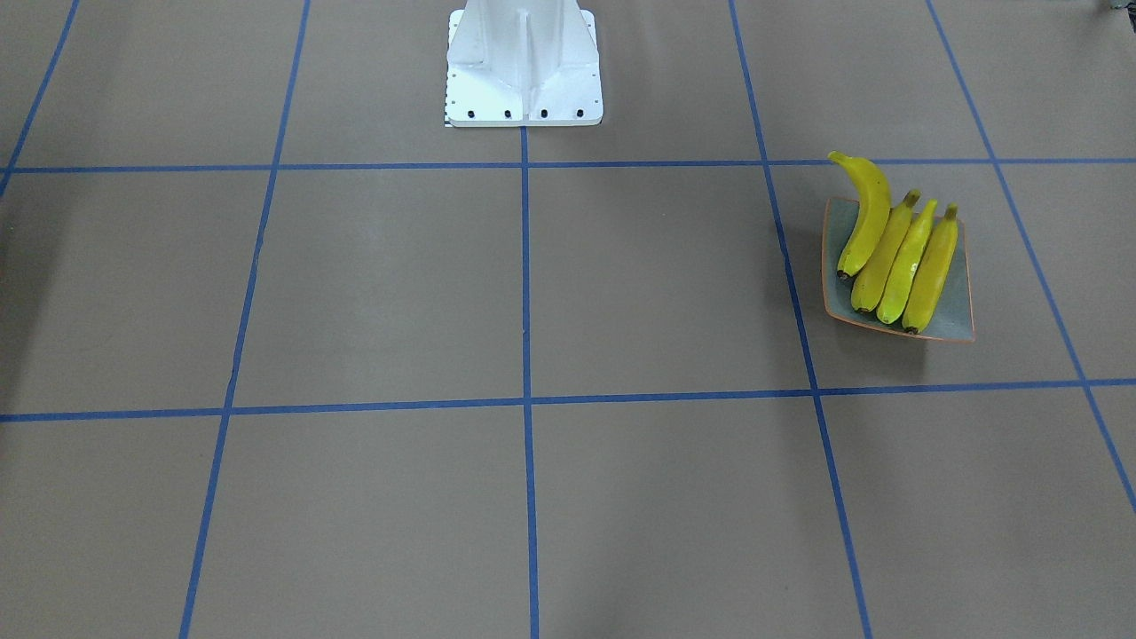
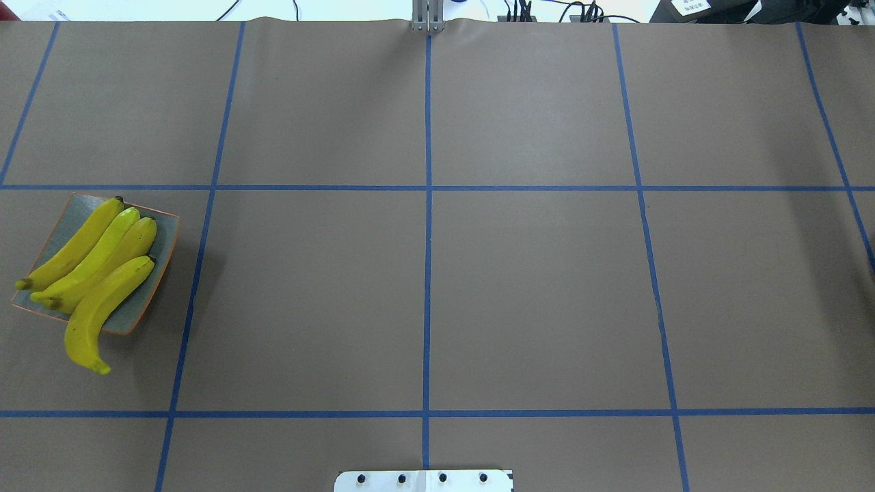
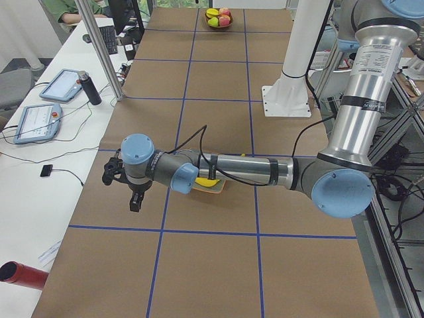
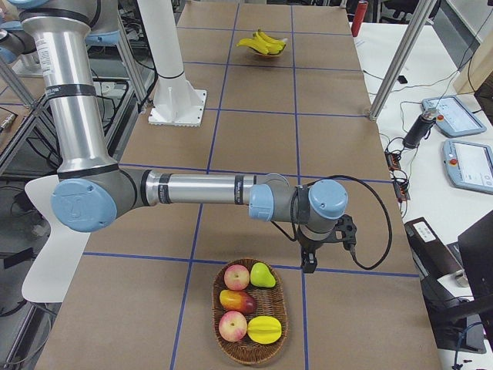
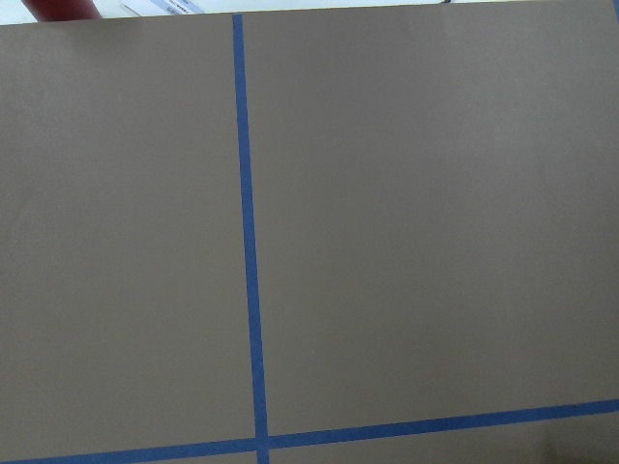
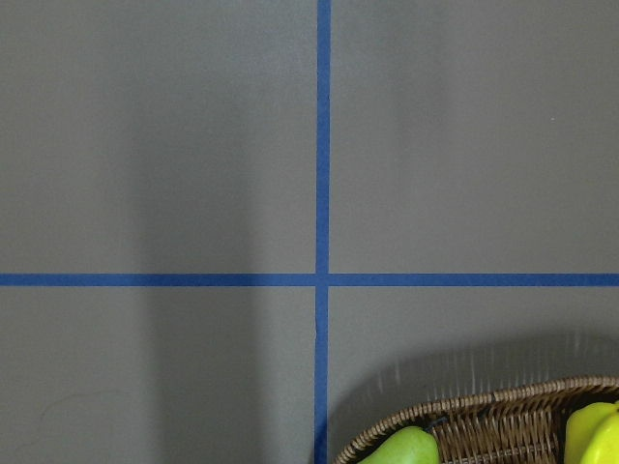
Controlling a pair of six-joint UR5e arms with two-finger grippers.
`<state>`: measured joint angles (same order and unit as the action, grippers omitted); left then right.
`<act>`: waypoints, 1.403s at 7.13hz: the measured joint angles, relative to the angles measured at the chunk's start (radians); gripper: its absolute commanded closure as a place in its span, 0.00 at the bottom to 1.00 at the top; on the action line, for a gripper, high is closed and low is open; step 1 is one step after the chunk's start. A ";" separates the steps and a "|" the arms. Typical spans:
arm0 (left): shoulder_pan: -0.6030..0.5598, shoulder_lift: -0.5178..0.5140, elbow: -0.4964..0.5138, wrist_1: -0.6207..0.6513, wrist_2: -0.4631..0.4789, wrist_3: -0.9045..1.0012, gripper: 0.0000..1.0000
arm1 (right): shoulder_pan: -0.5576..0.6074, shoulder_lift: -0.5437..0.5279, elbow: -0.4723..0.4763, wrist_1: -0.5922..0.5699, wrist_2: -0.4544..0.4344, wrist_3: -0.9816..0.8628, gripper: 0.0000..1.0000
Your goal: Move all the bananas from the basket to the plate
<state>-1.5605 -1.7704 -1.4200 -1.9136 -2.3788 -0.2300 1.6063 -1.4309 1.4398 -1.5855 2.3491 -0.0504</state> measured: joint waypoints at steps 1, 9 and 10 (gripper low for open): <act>-0.013 0.018 -0.011 0.000 0.021 0.002 0.00 | 0.003 -0.038 -0.006 0.042 -0.013 0.007 0.00; -0.057 0.178 -0.184 0.149 0.040 0.070 0.00 | 0.010 -0.076 0.008 0.071 0.079 0.112 0.00; -0.054 0.179 -0.147 0.145 0.041 0.070 0.00 | 0.010 -0.076 0.008 0.072 0.078 0.112 0.00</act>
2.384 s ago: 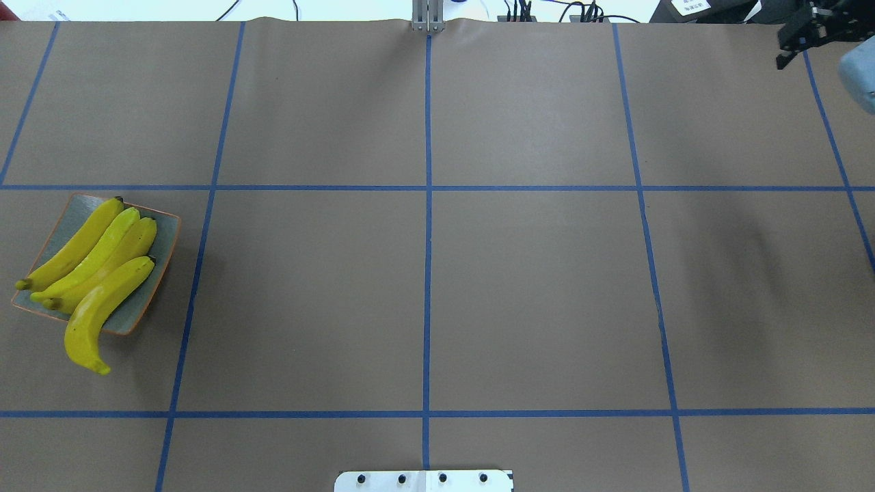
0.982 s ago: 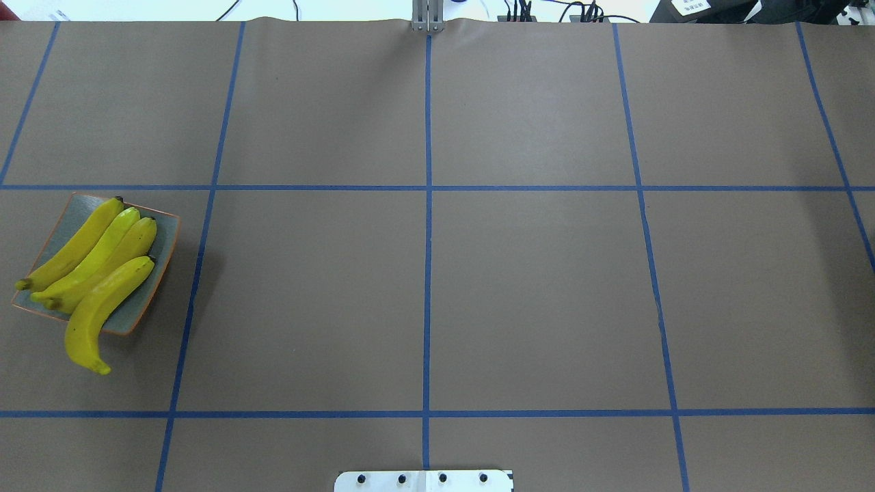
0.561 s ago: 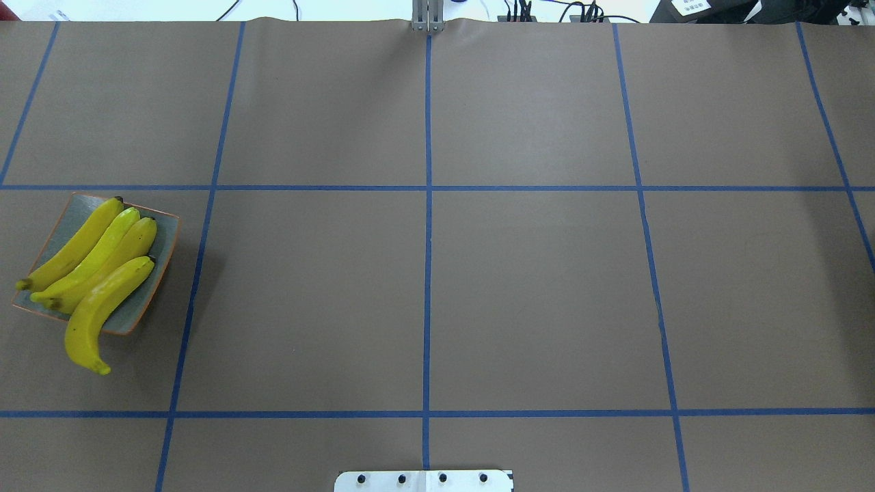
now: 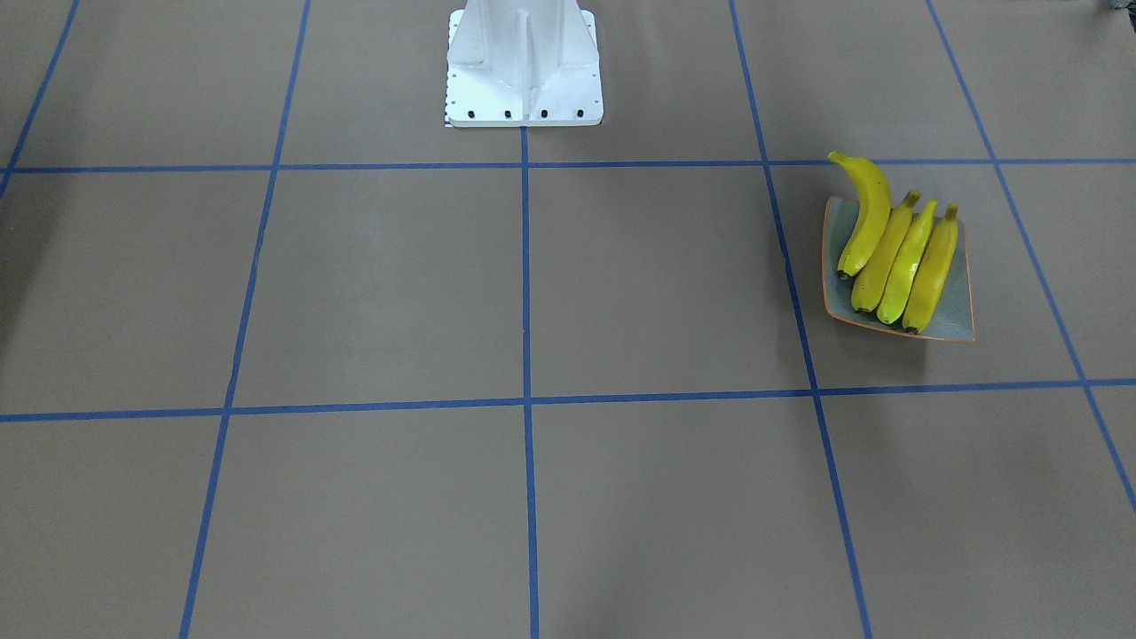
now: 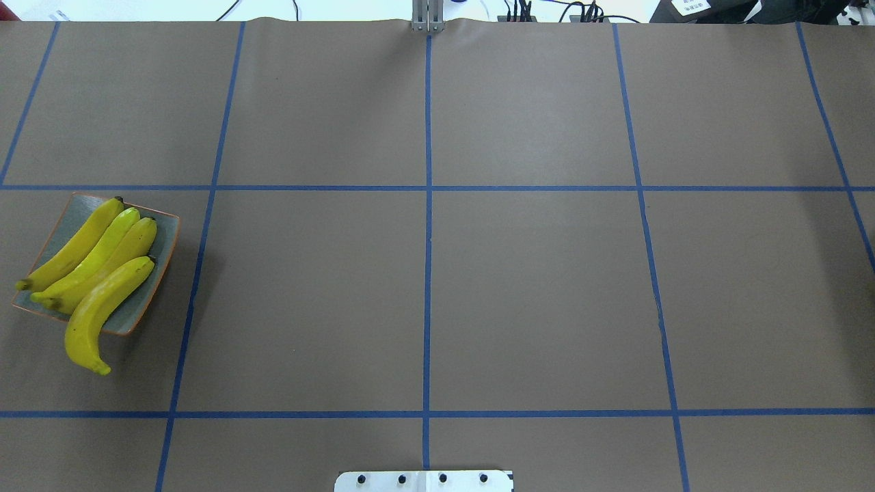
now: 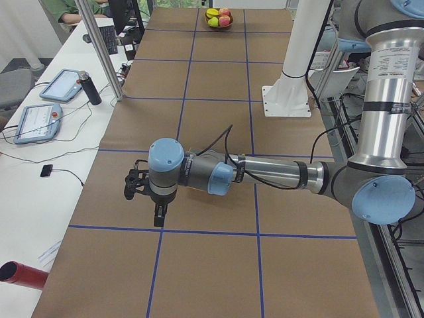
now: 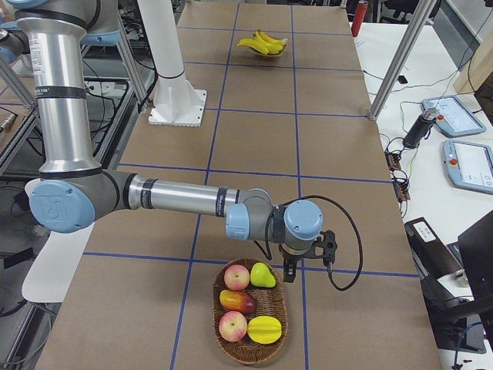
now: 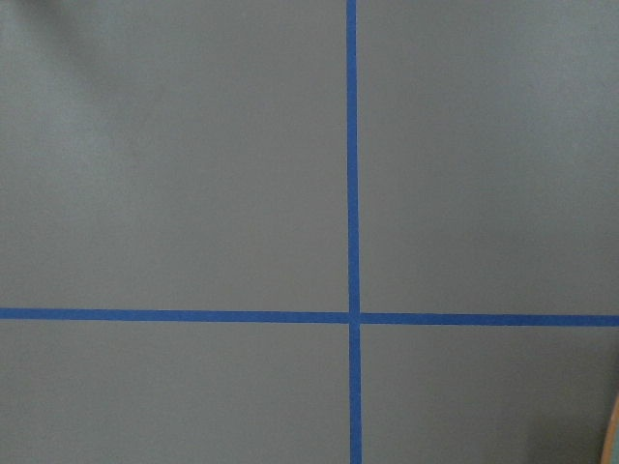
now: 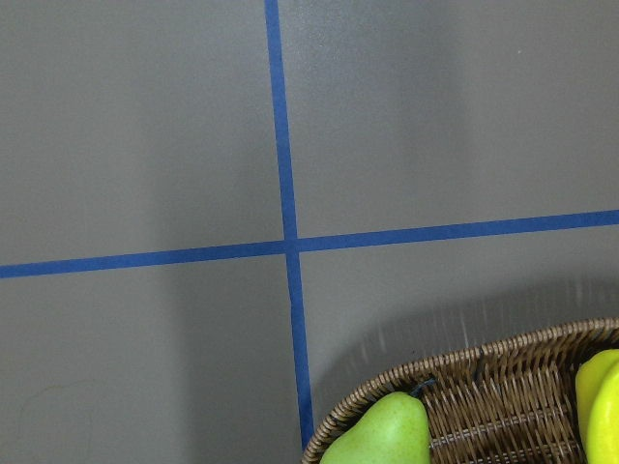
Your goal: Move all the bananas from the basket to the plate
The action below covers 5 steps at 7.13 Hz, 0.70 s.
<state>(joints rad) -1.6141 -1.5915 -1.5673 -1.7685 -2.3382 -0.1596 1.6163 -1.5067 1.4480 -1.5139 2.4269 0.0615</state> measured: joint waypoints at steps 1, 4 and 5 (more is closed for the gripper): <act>0.005 -0.003 0.026 -0.001 -0.001 0.000 0.00 | 0.000 0.000 0.000 0.000 -0.001 0.000 0.00; 0.045 -0.012 0.011 0.004 0.001 -0.017 0.00 | -0.001 0.003 -0.001 -0.001 -0.019 0.000 0.00; 0.052 -0.012 0.001 0.007 0.003 -0.022 0.00 | -0.001 0.005 -0.001 -0.002 -0.029 0.001 0.00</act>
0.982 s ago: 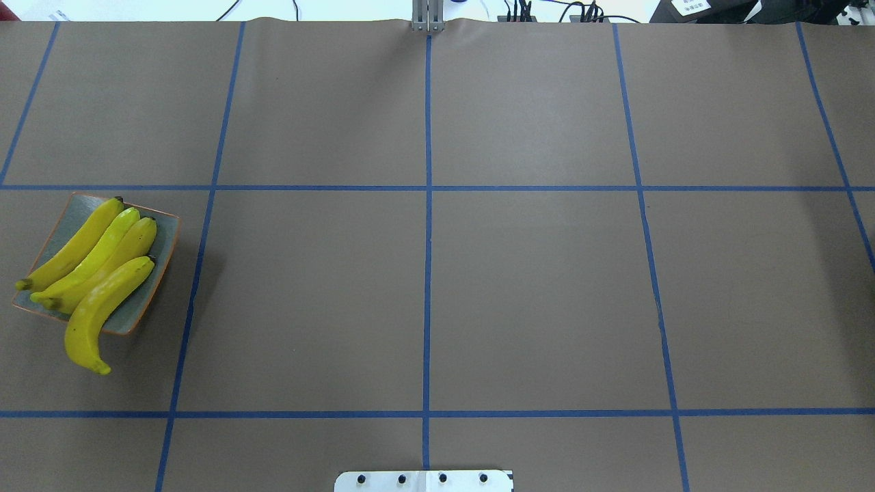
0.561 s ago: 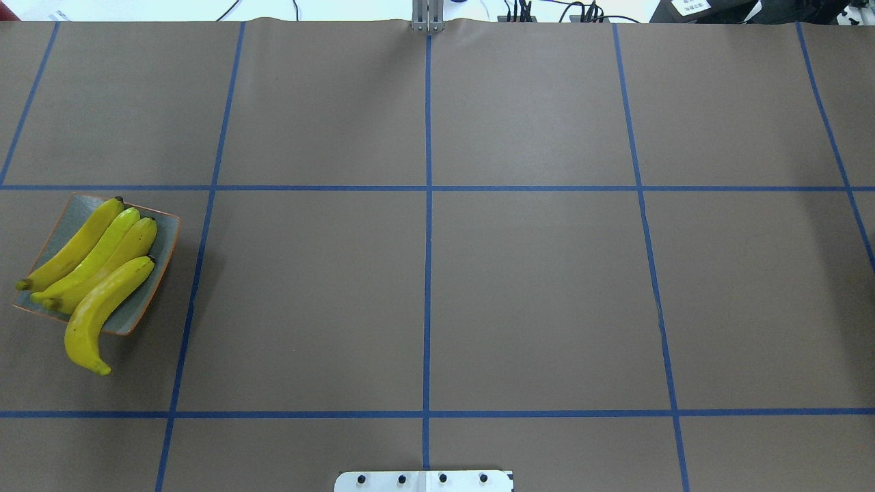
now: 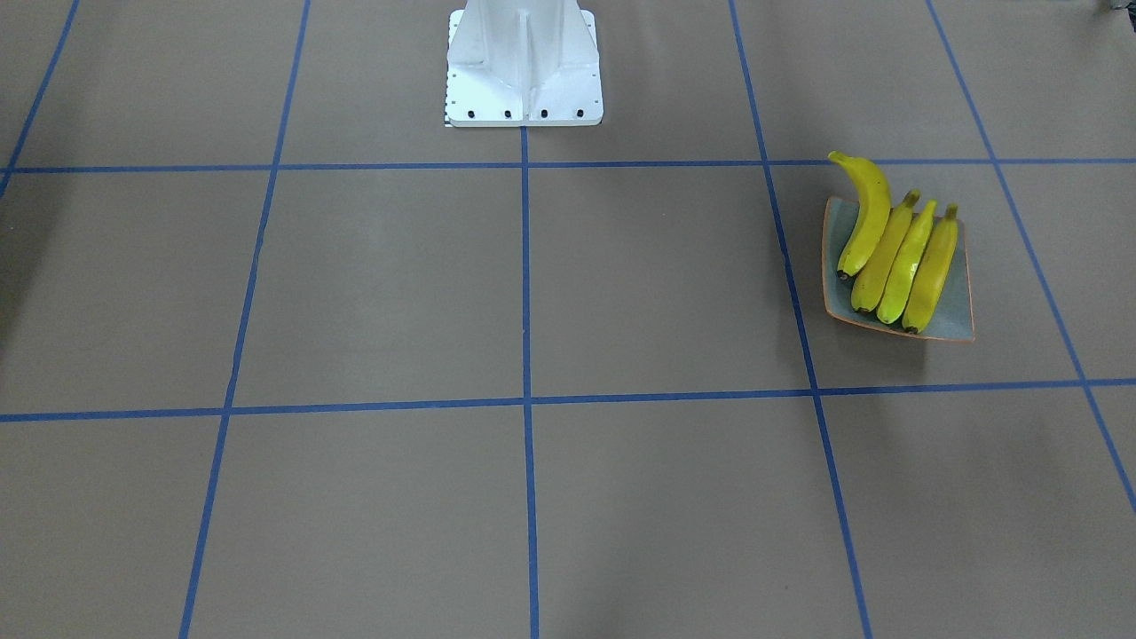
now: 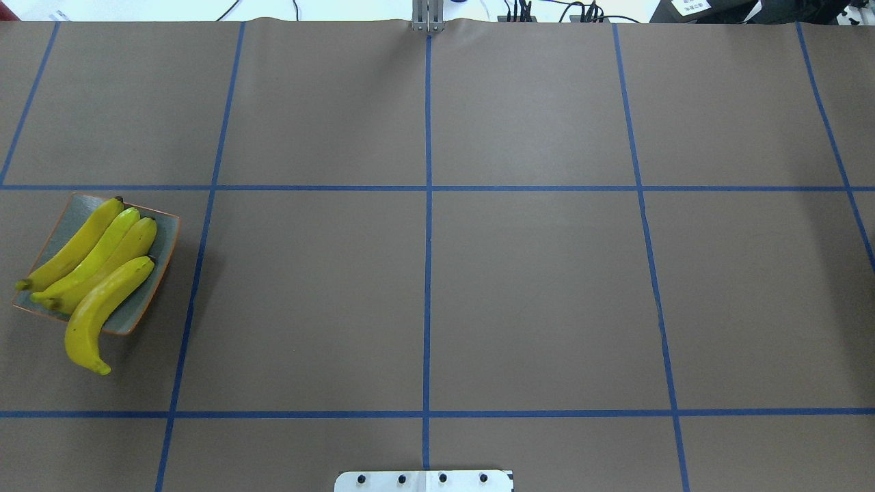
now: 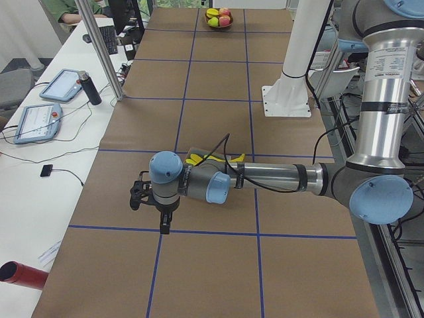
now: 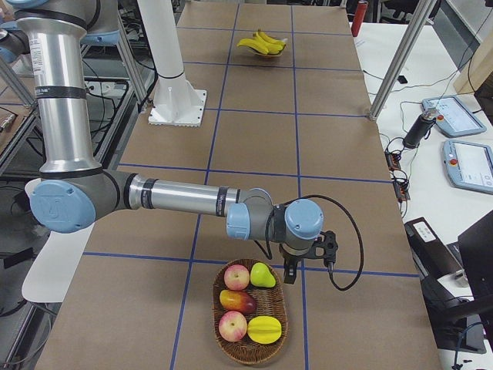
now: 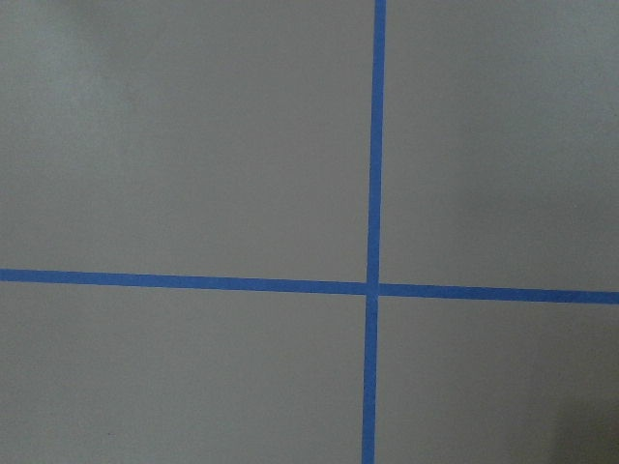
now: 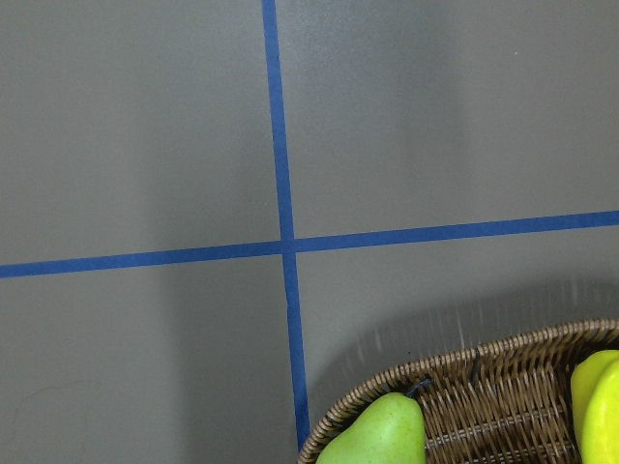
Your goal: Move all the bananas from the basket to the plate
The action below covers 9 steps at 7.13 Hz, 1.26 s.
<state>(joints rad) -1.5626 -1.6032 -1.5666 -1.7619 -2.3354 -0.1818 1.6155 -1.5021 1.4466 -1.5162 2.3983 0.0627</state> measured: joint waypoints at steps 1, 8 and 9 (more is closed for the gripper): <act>0.003 0.000 -0.005 0.002 0.001 -0.002 0.00 | -0.002 0.003 0.005 -0.008 -0.004 0.001 0.00; 0.004 0.002 -0.010 0.006 0.002 -0.002 0.00 | -0.037 0.004 0.126 -0.130 -0.002 0.059 0.00; 0.004 0.004 -0.009 0.007 0.001 -0.002 0.00 | -0.037 0.003 0.126 -0.129 -0.002 0.059 0.00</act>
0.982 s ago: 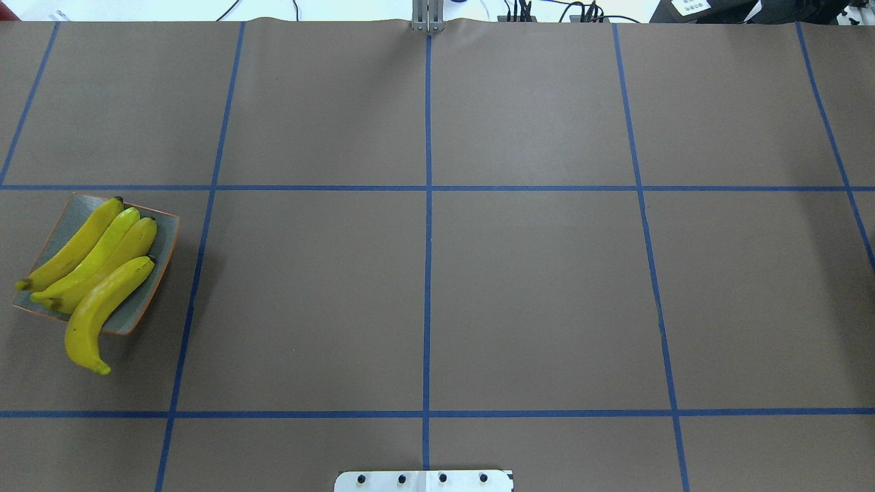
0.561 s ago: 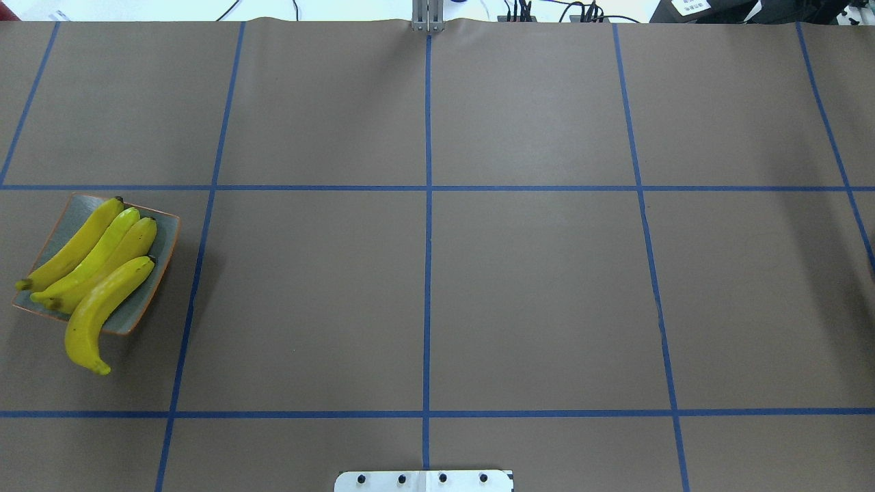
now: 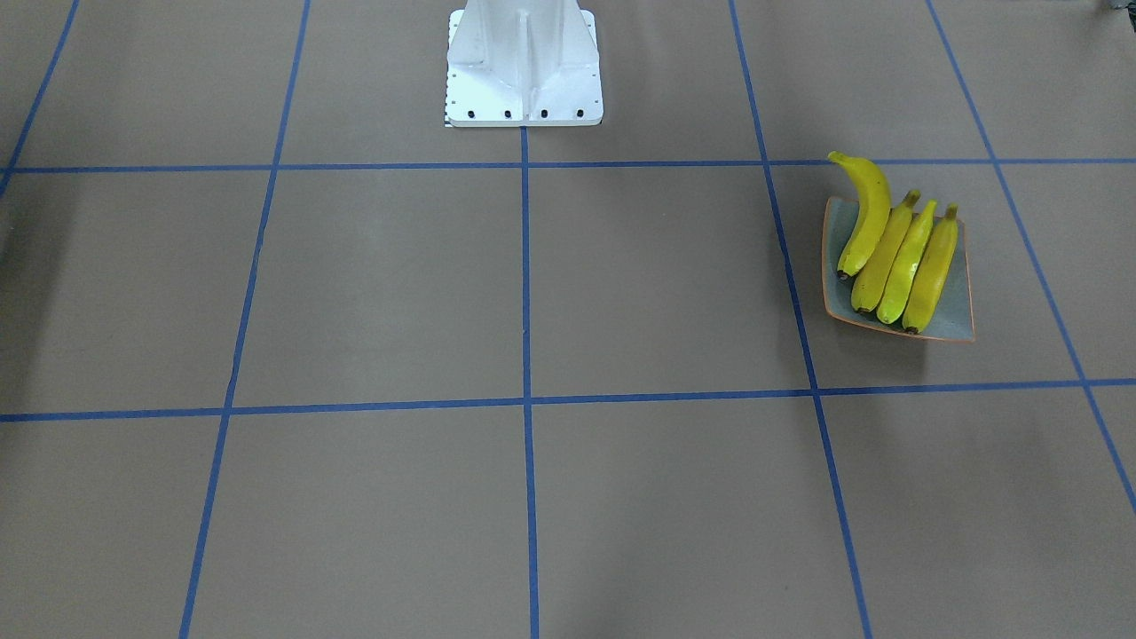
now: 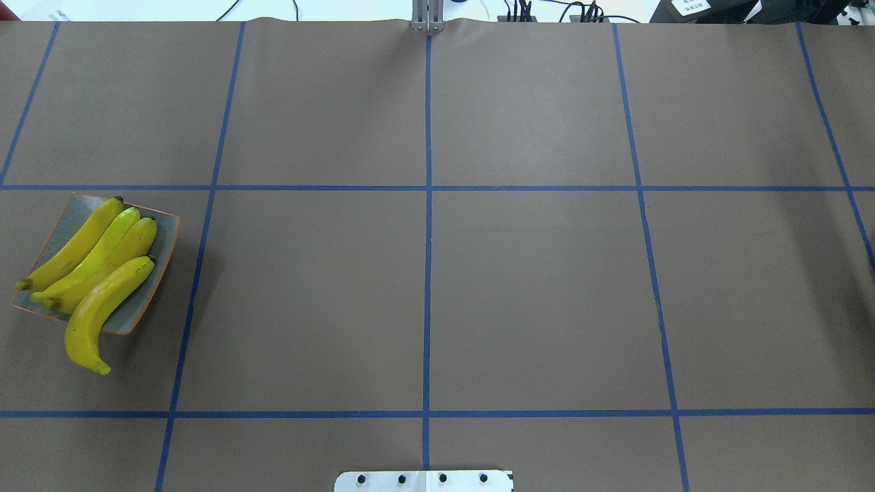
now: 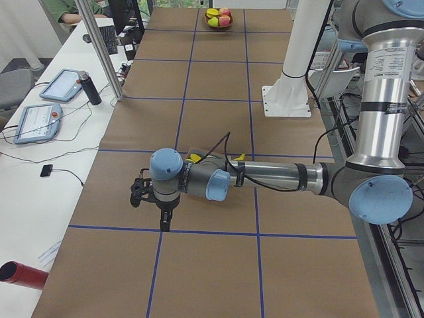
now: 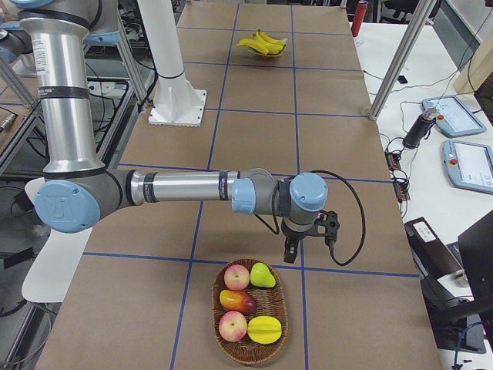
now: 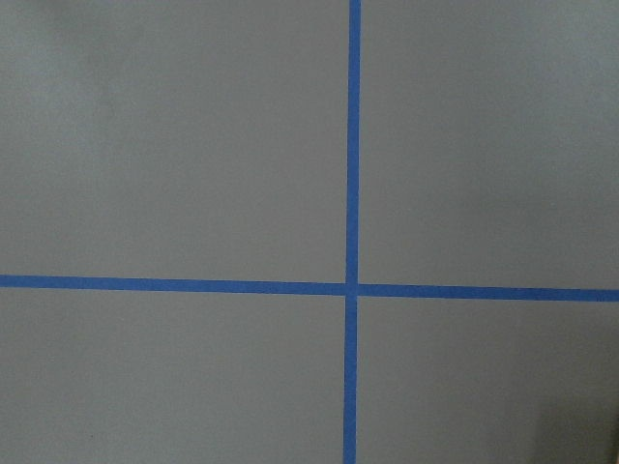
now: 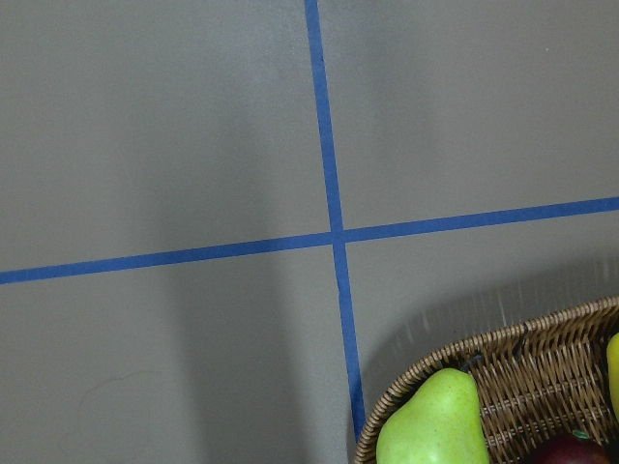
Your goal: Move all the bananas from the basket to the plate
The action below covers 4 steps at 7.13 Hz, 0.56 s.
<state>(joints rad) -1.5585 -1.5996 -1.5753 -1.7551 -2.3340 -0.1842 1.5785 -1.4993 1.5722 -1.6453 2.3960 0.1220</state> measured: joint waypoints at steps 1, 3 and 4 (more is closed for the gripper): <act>0.000 0.000 0.002 0.000 0.000 0.000 0.00 | 0.000 0.000 0.000 0.000 0.000 0.000 0.00; 0.001 -0.001 0.006 0.000 0.001 0.000 0.00 | 0.000 -0.002 -0.002 0.001 0.000 0.000 0.00; 0.001 -0.003 0.007 0.000 0.000 0.000 0.00 | 0.000 -0.002 -0.004 0.001 -0.001 -0.002 0.00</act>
<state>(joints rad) -1.5578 -1.6022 -1.5683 -1.7549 -2.3342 -0.1841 1.5785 -1.5014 1.5677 -1.6441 2.3948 0.1202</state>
